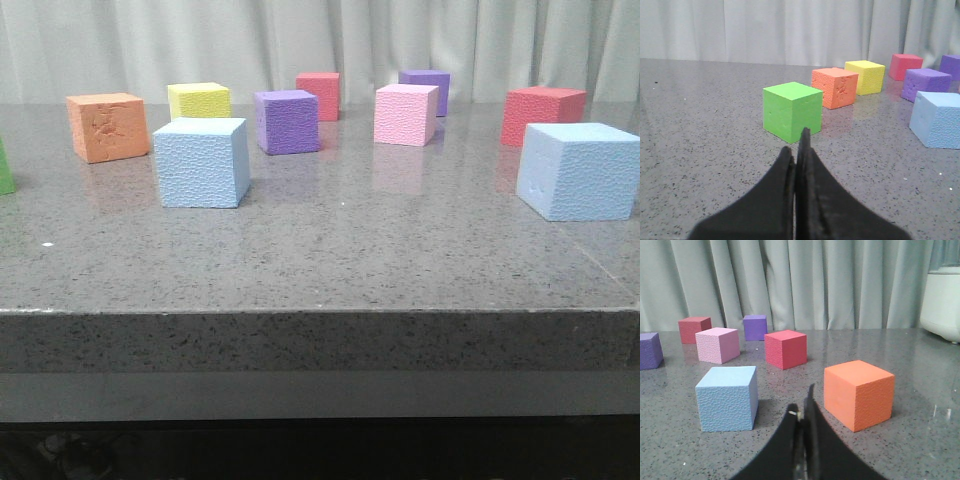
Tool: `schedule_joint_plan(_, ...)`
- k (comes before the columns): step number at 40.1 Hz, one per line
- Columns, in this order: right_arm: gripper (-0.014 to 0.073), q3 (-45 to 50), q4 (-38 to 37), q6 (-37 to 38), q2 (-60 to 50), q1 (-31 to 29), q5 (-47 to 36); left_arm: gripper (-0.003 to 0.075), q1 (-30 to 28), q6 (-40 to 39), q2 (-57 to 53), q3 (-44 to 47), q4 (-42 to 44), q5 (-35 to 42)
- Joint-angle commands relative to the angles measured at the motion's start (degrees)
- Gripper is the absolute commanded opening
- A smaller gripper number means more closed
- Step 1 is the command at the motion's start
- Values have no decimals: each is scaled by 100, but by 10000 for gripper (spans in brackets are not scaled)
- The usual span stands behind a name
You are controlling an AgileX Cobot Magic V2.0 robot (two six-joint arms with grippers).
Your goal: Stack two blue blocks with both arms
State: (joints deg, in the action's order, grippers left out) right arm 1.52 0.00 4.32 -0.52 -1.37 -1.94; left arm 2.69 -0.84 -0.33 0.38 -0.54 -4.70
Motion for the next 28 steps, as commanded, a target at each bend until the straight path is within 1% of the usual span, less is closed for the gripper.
schedule_joint_plan(1, -69, -2, 0, -19, -119, -29, -471, -18, 46, -3, -134, 202, -28, 470)
schedule_joint_plan(5, -69, -2, 0, -19, -119, -29, -555, -18, 46, -3, -134, 158, -146, 696)
schedule_joint_plan(7, -69, -71, 0, -19, -119, -29, -585, -18, 60, -3, -134, 47, -188, 675)
schedule_joint_plan(9, -69, -234, 0, -19, -119, -29, -467, -18, 60, -3, -121, -164, -188, 623)
schedule_joint_plan(12, -69, -644, 0, -19, -113, -29, -13, -18, 60, -3, -109, -615, -233, 362)
schedule_joint_plan(16, -69, -1386, -33, -23, -23, -29, 744, -18, 60, -3, -41, -1441, -312, -316)
schedule_joint_plan(20, -69, -2146, -33, -23, 259, -29, 1299, -18, 60, -3, 205, -2284, -322, -1026)
schedule_joint_plan(25, -69, -3071, -33, -37, 991, -29, 2080, -18, 60, -3, 981, -3465, -322, -1985)
schedule_joint_plan(28, -69, -3541, -33, -37, 1425, -29, 2526, -18, 60, -3, 1429, -3983, -322, -2567)
